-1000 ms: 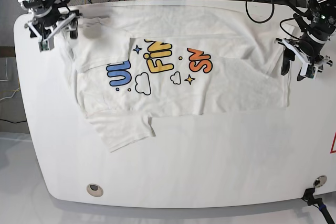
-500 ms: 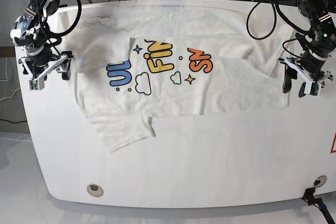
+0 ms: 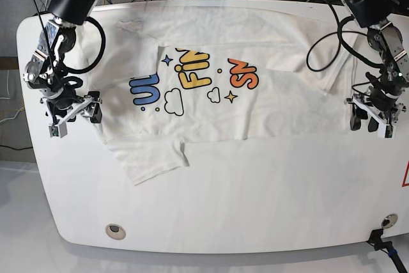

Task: Fold the T-shirt properly
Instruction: 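Move both grippers down to the shirt's side edges and grasp them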

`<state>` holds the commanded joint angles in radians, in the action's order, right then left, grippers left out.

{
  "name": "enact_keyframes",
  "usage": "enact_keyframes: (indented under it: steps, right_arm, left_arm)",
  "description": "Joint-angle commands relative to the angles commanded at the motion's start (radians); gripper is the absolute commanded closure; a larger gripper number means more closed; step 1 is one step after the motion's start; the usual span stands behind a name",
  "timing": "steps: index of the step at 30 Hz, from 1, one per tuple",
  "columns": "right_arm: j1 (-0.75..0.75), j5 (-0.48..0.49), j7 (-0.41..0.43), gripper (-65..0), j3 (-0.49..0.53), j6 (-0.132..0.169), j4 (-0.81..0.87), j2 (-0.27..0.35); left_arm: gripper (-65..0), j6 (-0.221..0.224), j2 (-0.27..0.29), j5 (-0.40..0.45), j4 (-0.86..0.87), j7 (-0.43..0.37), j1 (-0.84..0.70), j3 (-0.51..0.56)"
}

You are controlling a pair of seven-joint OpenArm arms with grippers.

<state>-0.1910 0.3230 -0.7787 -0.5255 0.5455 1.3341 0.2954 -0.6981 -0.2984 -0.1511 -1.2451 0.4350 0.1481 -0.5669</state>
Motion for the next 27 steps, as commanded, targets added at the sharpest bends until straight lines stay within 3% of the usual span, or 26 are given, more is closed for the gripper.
enact_keyframes:
  steps: [10, 16, 20, 27]
  right_arm:
    - [-0.115, 0.002, 0.075, -47.1, 0.061, 0.000, -0.198, 0.043]
    - [-0.146, 0.002, 0.206, -47.1, 0.083, 0.000, -0.338, 0.052]
    - [-0.152, 0.002, 0.212, -47.1, 0.084, 0.000, -0.368, 0.054]
    - [-0.149, 0.006, 0.212, -47.1, 0.155, 0.000, -0.368, 0.046]
  left_arm:
    - [-30.7, 0.000, -0.015, 0.000, 0.216, -0.092, 0.063, 0.005]
    - [-30.7, 0.000, -0.037, 0.000, 0.310, -0.124, 0.097, 0.005]
    - [-30.7, 0.000, -0.052, 0.000, 0.379, -0.183, 0.103, 0.005]
    - [-30.7, 0.000, -0.051, 0.000, 0.417, -0.187, 0.123, 0.005]
